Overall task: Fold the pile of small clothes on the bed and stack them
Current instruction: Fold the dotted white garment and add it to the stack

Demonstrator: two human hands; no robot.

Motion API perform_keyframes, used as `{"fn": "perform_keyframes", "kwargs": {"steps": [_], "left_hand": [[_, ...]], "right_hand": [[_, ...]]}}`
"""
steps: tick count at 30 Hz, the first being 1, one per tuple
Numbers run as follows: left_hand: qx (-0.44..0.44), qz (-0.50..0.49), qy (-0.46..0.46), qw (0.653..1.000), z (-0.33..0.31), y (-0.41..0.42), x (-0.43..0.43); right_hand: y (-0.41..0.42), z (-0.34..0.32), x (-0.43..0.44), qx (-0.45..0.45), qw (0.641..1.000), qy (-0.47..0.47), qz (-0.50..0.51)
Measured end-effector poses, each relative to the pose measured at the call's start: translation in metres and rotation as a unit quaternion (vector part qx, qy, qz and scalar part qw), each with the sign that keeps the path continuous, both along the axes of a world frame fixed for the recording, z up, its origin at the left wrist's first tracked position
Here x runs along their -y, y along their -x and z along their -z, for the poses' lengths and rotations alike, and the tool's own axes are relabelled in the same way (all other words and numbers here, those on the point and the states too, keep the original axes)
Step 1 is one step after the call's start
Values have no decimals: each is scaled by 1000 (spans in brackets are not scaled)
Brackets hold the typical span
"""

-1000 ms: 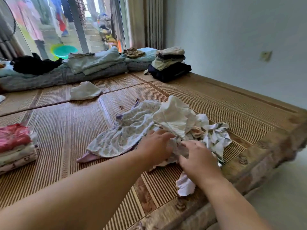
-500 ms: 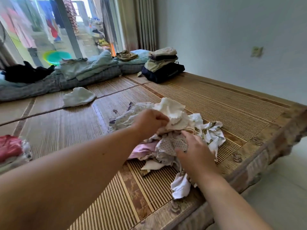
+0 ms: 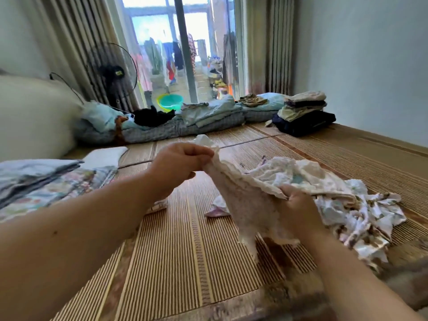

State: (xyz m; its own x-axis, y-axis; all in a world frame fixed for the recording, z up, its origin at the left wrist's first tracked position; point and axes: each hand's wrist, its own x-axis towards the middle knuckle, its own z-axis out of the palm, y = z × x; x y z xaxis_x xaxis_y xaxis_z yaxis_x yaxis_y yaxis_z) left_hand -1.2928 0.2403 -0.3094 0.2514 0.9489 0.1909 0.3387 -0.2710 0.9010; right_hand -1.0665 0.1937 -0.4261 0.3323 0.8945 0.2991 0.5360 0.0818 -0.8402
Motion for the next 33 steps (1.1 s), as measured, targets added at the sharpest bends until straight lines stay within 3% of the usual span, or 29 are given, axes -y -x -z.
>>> {"fn": "perform_keyframes", "kwargs": {"steps": [6, 12, 15, 18, 21, 25, 27, 31, 33], "left_hand": [[69, -99, -3, 993, -10, 99, 16], [97, -134, -25, 986, -22, 149, 17], [103, -158, -32, 982, -26, 165, 17], [96, -141, -20, 985, -28, 167, 15], [99, -82, -16, 992, -27, 146, 19], [132, -48, -62, 988, -20, 124, 24], [164, -53, -61, 983, -8, 136, 23], [45, 77, 68, 994, 47, 172, 31], [-35, 70, 85, 993, 78, 180, 30]], "right_hand": [[60, -47, -15, 3, 995, 24, -98], [95, -95, -37, 173, 977, -5, -127], [109, -115, -35, 208, 969, -5, -131], [132, -126, -20, 140, 971, -3, -193], [171, -127, -7, 79, 952, 58, -290], [210, -126, -10, 98, 959, 22, -266], [213, -132, -11, 22, 965, 22, -260], [204, -154, -11, -184, 945, 36, -268], [195, -160, -12, -242, 934, 31, -261]]}}
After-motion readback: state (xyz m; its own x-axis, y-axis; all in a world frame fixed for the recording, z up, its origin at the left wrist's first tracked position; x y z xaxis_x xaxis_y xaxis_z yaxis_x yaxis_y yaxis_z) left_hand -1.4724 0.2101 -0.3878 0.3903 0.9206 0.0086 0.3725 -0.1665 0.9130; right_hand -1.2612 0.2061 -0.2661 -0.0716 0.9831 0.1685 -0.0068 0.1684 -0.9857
